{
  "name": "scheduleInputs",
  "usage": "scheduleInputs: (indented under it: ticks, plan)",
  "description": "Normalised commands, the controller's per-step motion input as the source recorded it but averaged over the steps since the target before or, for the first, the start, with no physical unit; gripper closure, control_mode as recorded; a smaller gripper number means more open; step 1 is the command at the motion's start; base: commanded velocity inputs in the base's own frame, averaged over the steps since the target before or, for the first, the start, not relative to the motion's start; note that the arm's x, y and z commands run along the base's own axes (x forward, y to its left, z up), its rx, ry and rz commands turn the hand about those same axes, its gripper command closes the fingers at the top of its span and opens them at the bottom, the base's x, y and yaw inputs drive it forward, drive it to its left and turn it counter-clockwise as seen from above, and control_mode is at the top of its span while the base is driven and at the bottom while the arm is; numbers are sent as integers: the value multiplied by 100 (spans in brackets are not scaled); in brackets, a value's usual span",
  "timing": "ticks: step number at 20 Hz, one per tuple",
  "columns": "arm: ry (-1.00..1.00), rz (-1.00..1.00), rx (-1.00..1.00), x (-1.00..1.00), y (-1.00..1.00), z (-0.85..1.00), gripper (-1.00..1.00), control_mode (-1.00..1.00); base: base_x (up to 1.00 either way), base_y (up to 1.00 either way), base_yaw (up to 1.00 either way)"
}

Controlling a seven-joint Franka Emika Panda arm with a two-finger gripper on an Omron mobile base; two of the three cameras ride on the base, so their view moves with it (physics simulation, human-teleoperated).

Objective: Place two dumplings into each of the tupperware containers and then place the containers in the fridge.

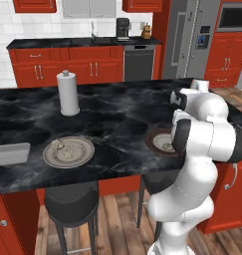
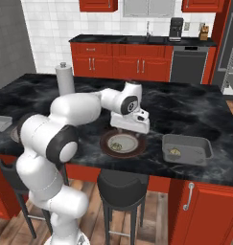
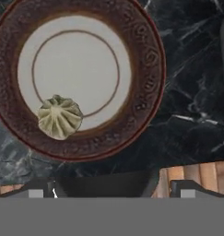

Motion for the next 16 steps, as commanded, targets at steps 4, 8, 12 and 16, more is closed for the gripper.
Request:
scheduleInputs:
  ticks: [4, 8, 12, 16]
  plan:
    - [30, 2, 1, 31, 100, 0, -100, -100, 0, 0, 0]
    - [34, 14, 7, 2, 70, -35, -100, -100, 0, 0, 0]
    - [14, 6, 6, 36, 41, -67, -100, -100, 0, 0, 0]
    - [-2, 0, 12, 4, -32, -19, -100, -100, 0, 0, 0]
